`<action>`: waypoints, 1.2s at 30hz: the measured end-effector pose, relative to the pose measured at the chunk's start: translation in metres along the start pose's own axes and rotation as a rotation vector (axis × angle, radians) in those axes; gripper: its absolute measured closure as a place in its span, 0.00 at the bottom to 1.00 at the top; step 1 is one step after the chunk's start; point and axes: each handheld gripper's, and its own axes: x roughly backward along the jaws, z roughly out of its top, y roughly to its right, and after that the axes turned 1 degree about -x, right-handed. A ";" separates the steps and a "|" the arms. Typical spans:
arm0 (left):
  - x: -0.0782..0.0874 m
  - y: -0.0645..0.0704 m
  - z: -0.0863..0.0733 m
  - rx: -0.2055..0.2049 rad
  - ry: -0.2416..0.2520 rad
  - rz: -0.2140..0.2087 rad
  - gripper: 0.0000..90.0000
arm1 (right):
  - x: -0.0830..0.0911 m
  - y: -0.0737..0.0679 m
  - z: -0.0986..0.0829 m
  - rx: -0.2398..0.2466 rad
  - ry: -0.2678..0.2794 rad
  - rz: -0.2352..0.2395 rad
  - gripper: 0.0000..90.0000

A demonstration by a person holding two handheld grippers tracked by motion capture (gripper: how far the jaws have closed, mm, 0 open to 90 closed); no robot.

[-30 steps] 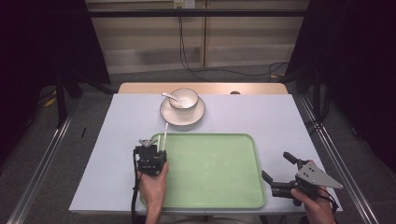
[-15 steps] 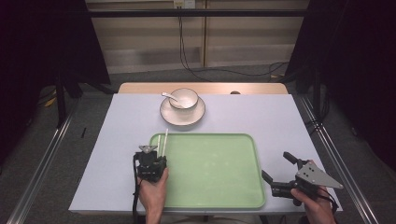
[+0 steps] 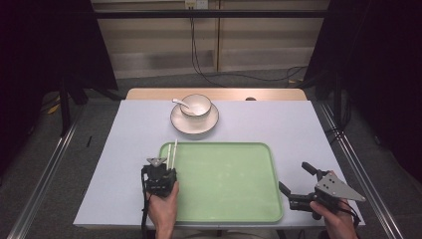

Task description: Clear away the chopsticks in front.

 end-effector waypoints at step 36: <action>-0.003 -0.001 0.013 -0.085 0.020 -0.041 0.83 | 0.000 0.001 0.000 0.000 0.001 0.004 0.01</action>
